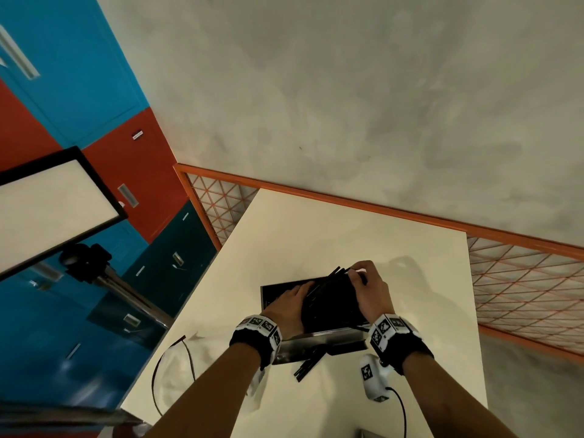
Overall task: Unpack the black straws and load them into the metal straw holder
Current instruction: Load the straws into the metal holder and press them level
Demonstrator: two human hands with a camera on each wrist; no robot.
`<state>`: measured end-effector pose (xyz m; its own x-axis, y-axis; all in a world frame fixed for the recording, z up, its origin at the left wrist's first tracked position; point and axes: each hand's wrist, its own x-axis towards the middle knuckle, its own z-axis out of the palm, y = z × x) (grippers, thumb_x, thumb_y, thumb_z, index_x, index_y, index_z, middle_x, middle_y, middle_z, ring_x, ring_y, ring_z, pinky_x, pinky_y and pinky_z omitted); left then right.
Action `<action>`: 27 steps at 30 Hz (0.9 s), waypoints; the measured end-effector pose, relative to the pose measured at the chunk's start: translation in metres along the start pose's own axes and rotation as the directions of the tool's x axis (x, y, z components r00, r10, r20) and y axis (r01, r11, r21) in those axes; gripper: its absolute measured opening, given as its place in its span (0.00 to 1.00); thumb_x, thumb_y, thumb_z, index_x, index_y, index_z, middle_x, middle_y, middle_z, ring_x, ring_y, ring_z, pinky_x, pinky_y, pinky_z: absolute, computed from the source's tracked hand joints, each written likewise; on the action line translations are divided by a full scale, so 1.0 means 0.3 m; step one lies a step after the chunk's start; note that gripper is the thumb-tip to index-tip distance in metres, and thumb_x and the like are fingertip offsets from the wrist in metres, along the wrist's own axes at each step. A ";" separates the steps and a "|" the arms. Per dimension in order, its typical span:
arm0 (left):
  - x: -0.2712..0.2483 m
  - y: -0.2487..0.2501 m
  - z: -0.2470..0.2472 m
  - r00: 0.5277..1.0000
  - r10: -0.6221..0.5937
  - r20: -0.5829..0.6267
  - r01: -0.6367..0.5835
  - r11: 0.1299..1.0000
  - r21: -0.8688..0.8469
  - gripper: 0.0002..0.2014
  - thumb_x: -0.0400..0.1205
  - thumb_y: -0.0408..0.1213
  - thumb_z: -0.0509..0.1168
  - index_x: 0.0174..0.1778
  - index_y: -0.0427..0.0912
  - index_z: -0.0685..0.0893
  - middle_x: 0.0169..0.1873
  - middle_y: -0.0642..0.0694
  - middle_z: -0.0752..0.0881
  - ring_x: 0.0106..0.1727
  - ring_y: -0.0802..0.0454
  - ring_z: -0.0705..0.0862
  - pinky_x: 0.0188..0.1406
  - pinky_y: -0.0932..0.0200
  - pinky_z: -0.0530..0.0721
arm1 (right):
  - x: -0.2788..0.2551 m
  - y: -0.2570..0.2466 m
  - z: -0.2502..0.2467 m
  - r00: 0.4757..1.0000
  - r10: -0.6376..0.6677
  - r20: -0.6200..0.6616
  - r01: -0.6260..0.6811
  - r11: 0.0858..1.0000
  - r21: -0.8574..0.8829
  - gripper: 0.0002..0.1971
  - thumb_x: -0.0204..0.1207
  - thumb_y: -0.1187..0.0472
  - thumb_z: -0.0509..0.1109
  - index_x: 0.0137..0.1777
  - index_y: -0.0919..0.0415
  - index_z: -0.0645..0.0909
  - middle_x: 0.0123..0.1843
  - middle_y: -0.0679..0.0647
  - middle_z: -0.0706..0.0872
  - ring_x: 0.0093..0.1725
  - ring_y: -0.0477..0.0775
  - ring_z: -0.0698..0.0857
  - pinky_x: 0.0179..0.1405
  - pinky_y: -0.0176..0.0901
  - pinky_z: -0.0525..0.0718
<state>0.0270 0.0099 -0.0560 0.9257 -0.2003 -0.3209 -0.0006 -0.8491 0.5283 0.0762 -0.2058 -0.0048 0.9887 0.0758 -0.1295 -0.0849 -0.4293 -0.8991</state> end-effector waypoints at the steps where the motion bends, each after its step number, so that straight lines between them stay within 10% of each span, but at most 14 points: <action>1: 0.001 0.001 0.002 1.000 0.007 -0.007 -0.007 1.000 -0.008 0.54 0.71 0.45 0.78 0.88 0.52 0.51 0.81 0.45 0.69 0.79 0.43 0.70 0.80 0.44 0.71 | 0.005 0.002 -0.001 1.000 -0.009 0.004 0.009 1.000 -0.014 0.03 0.86 0.54 0.62 0.52 0.47 0.76 0.41 0.52 0.89 0.33 0.52 0.84 0.28 0.41 0.76; 8: -0.003 0.004 -0.002 0.999 0.032 -0.031 -0.033 0.998 -0.044 0.56 0.68 0.40 0.79 0.88 0.54 0.52 0.81 0.48 0.67 0.79 0.45 0.70 0.79 0.46 0.72 | 0.011 0.005 -0.014 0.999 -0.030 -0.044 0.028 0.999 -0.028 0.05 0.85 0.60 0.63 0.52 0.52 0.81 0.47 0.47 0.87 0.45 0.38 0.82 0.38 0.24 0.74; 27: 0.006 0.054 -0.053 0.997 0.005 -0.082 -0.016 0.991 -0.135 0.45 0.64 0.50 0.82 0.78 0.54 0.70 0.67 0.53 0.79 0.66 0.52 0.81 0.69 0.53 0.80 | -0.016 -0.015 0.016 0.999 -0.006 0.039 0.006 1.000 0.009 0.11 0.82 0.65 0.62 0.43 0.52 0.83 0.41 0.51 0.89 0.43 0.51 0.86 0.38 0.35 0.78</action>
<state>0.0347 0.0036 -0.0356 0.9536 -0.1639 -0.2524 0.0354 -0.7719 0.6348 0.0712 -0.1998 -0.0021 0.9836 0.1136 -0.1402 -0.0803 -0.4205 -0.9037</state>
